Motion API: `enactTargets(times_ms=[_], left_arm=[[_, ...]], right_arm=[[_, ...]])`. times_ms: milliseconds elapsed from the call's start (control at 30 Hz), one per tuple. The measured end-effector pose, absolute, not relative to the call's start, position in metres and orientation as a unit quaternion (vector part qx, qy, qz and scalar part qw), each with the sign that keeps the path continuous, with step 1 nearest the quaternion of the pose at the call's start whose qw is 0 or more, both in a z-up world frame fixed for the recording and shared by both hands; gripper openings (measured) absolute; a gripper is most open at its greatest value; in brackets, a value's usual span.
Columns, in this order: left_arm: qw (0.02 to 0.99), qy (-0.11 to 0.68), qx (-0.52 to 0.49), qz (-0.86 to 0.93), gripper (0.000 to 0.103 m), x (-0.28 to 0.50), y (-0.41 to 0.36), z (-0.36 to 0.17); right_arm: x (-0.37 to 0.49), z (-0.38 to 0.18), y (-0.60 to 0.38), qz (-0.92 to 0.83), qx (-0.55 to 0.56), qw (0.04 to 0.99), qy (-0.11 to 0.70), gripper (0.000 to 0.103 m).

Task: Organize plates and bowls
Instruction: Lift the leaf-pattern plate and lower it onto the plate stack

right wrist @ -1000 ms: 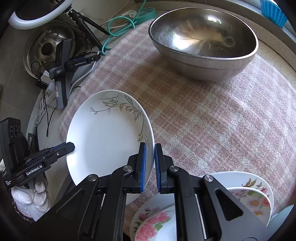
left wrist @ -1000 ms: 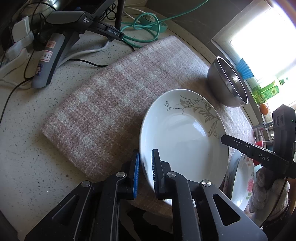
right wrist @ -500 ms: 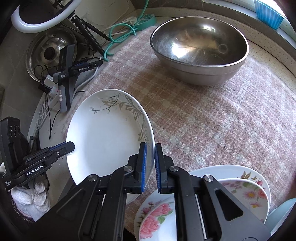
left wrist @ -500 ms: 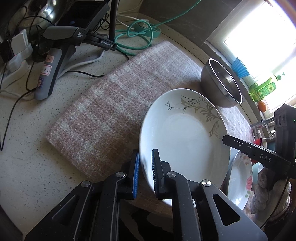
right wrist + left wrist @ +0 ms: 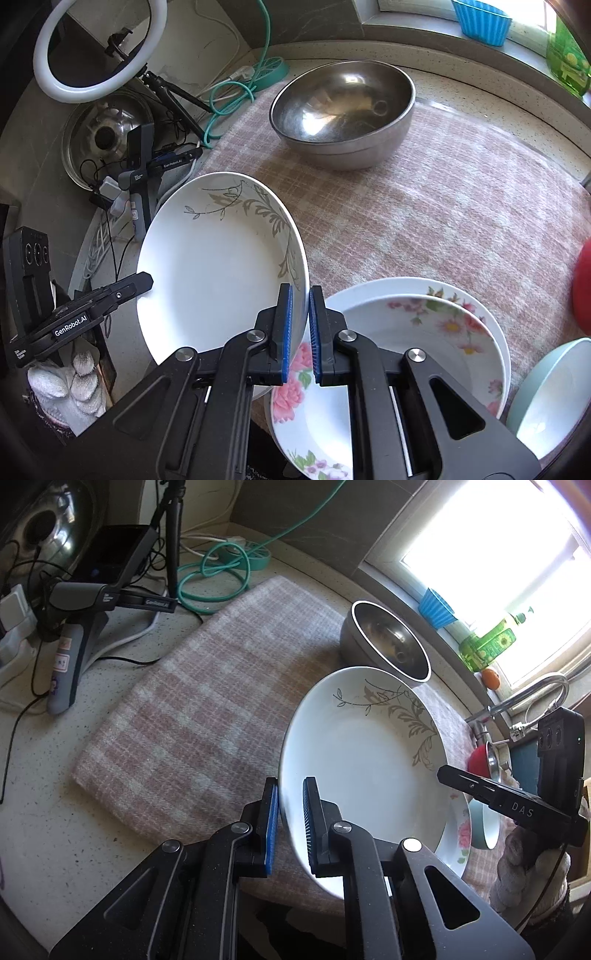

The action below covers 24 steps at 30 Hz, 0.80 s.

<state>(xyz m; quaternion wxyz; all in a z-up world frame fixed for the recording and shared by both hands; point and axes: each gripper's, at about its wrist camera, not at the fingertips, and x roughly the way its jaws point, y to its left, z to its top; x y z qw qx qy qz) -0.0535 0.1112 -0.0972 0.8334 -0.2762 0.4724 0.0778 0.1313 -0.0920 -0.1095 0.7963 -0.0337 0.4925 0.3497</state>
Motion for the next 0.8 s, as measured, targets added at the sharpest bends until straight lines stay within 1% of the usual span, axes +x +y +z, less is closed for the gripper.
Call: enactTargets(times_ms=[267,800], left_arm=[[0.838,0.482,-0.254,0.037,0.011,-0.037,0.082,-0.093],[0.834,0.513,-0.2,-0.033,0.011,-0.004,0.016,-0.099]], right_arm=[[0.12,-0.107,-0.137,0.321,-0.007,0.808,0.493,0.009],[0.101,-0.131,-0.22,0.262,0.041,0.812,0.521,0.009]])
